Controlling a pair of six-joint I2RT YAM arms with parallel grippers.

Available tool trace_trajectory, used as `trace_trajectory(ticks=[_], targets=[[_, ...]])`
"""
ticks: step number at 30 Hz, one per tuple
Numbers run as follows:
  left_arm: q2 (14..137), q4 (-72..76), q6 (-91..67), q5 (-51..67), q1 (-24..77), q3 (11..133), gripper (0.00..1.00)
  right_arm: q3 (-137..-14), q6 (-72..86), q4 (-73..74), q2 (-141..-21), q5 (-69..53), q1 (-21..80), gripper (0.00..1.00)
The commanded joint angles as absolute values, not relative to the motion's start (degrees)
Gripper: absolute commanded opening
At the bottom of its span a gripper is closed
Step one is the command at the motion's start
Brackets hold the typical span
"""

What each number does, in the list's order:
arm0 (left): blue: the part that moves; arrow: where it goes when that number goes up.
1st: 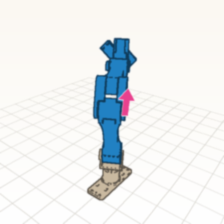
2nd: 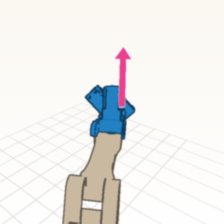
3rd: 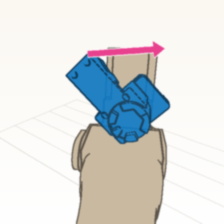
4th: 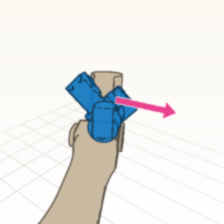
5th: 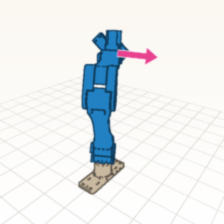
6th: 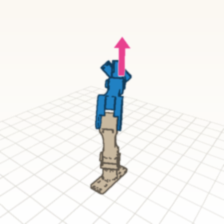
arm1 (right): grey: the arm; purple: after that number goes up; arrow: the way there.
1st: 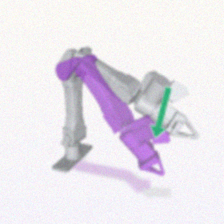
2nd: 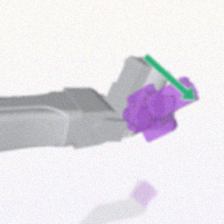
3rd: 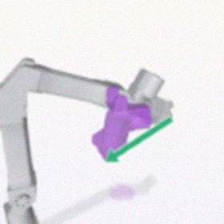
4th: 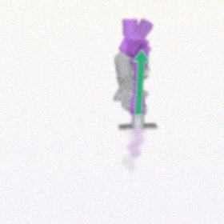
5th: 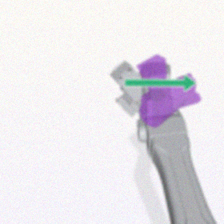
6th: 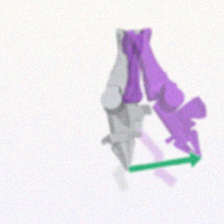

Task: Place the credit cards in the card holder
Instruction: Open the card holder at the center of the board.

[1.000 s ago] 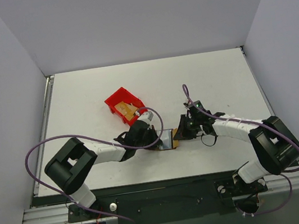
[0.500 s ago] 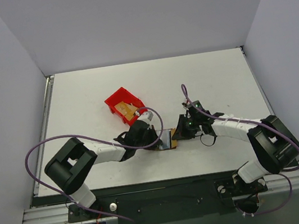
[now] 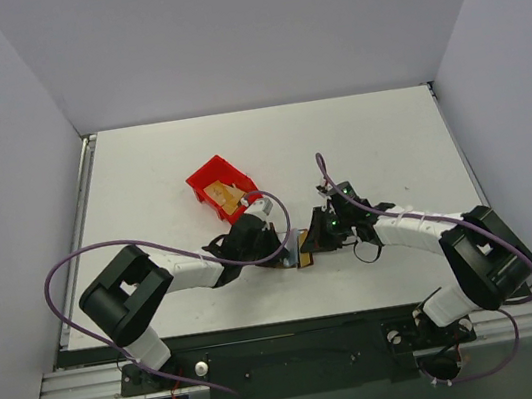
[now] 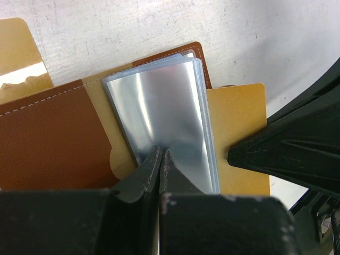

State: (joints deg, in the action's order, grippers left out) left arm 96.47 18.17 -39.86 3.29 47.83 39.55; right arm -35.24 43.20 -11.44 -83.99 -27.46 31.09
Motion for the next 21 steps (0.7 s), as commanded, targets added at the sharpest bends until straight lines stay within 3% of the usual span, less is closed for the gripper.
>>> trace_trajectory(ticks=[1,21], targets=[[97.6,12.7,-38.7,0.8,47.1,38.0,0.00,-36.2,42.2,-13.0,-82.0,-28.5,31.6,0.00],[93.7,10.9,-38.1,3.0,47.2,39.3,0.00,-37.6,43.2,-15.9,-86.5,-27.8,32.4,0.00]])
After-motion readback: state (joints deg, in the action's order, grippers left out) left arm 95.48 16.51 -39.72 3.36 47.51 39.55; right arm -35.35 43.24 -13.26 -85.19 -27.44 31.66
